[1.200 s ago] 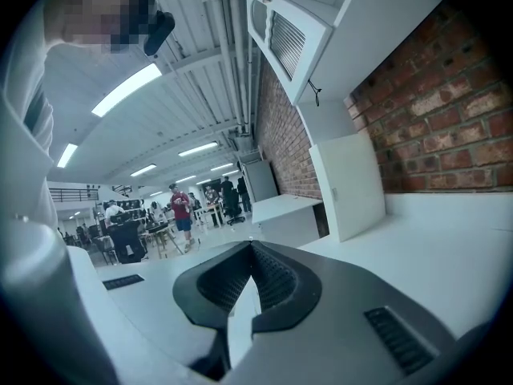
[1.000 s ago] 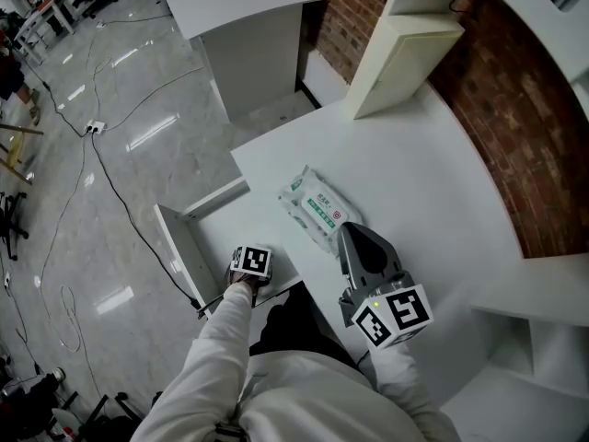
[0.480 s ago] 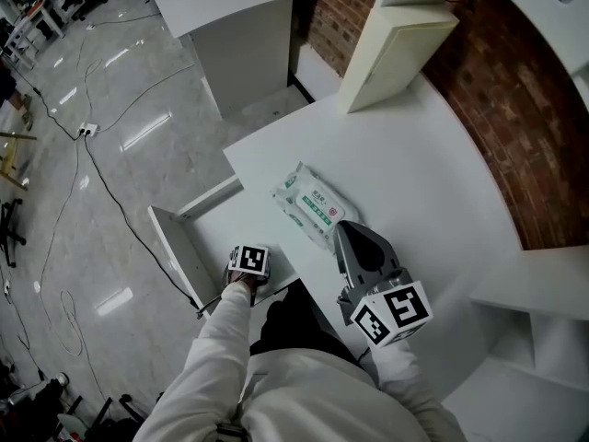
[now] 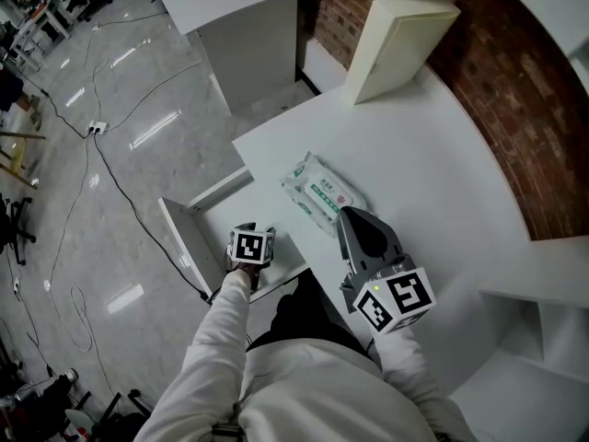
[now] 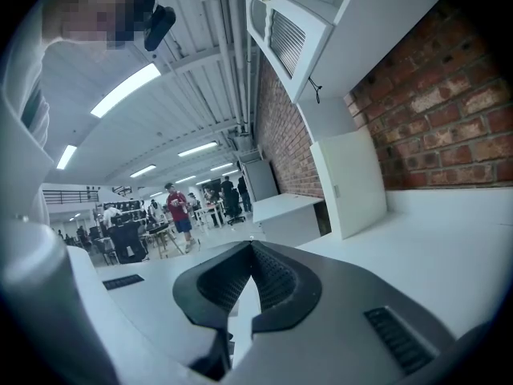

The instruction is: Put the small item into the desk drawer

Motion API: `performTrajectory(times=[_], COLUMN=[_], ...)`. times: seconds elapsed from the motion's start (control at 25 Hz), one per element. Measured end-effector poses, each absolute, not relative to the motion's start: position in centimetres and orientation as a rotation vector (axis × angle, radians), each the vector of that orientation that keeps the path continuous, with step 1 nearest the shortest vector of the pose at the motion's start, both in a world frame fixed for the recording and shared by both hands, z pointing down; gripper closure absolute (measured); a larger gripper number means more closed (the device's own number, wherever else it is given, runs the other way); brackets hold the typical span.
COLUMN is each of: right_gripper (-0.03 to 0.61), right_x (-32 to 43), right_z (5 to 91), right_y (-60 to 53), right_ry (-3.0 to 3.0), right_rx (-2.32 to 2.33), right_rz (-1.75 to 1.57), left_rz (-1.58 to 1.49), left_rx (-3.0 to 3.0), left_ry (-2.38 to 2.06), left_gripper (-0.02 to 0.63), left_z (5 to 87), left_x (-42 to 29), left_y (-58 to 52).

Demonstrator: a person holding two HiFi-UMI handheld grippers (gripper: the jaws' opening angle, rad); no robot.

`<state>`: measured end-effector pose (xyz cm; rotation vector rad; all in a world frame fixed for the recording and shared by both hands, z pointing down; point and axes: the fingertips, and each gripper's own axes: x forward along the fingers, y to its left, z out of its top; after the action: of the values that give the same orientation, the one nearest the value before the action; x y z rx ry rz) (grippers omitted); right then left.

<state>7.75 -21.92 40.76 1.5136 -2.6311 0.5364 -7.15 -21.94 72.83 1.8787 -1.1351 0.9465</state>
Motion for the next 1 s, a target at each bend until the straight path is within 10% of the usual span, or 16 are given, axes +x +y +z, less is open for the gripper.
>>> performTrajectory(times=[1.0], right_gripper=[0.551], right_x=[6.5], right_z=[37.9], right_y=[-20.7], right_ry=[-2.721], right_rx=[1.523], right_rz=[0.458], left_rz=[0.357], left_rx=[2.281], left_ry=[-1.611], left_gripper=[0.499], left_z=[47.9], left_x=[-11.6], left_y=[-25.7])
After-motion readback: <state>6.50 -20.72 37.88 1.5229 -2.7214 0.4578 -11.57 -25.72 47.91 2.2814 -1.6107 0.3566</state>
